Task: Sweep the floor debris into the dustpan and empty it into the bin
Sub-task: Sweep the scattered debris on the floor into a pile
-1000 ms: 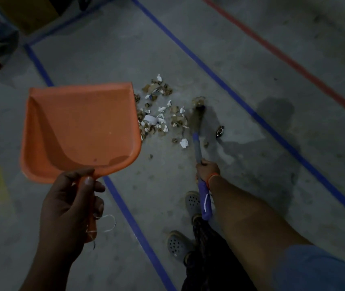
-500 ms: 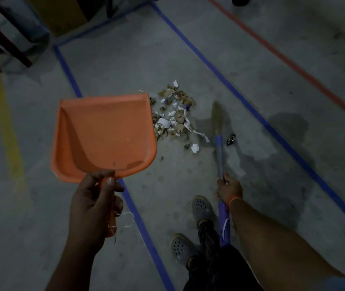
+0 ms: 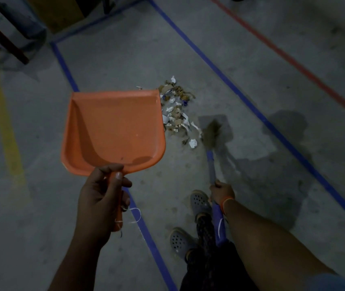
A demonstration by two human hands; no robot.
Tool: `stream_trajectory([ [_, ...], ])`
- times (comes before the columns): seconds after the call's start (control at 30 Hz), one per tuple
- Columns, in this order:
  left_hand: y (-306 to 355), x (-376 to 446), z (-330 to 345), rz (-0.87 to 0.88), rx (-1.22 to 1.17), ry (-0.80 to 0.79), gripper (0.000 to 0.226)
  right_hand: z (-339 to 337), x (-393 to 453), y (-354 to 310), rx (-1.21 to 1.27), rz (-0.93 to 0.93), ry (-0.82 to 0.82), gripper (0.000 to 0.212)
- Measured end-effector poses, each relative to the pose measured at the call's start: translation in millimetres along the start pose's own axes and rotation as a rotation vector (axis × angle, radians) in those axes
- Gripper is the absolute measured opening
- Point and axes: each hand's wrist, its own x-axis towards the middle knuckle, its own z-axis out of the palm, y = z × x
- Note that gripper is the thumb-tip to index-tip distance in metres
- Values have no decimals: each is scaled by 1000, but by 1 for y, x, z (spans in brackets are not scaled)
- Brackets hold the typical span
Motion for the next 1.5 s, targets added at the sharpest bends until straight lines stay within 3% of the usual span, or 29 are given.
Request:
stream_trajectory([
  [0.2, 2, -5, -7, 25, 9, -2, 12, 9, -50, -38, 72, -82, -86, 47],
  [0.4, 3, -11, -16, 35, -11, 40, 14, 30, -95, -31, 234, -38, -14, 47],
  [0.6, 1, -20, -29, 31, -47, 81, 16, 53, -126, -20, 206, 83, -22, 13],
  [0.7, -2, -25, -38, 23, -62, 106, 15, 74, -124, -23, 208, 130, -109, 18],
  [0.87, -9, -32, -53, 8, -53, 138, 17, 89, -99, -57, 267, -11, -183, 9],
  [0.97, -9, -33, -55, 11, -58, 153, 18, 85, -91, -81, 288, -82, -217, 12],
  [1.17, 2, -35, -54, 27, -82, 163, 17, 62, -89, -82, 252, -166, -210, 45],
  [1.5, 26, -10, -27, 52, -117, 188, 14, -24, -49, -96, 12, -250, -92, 41],
])
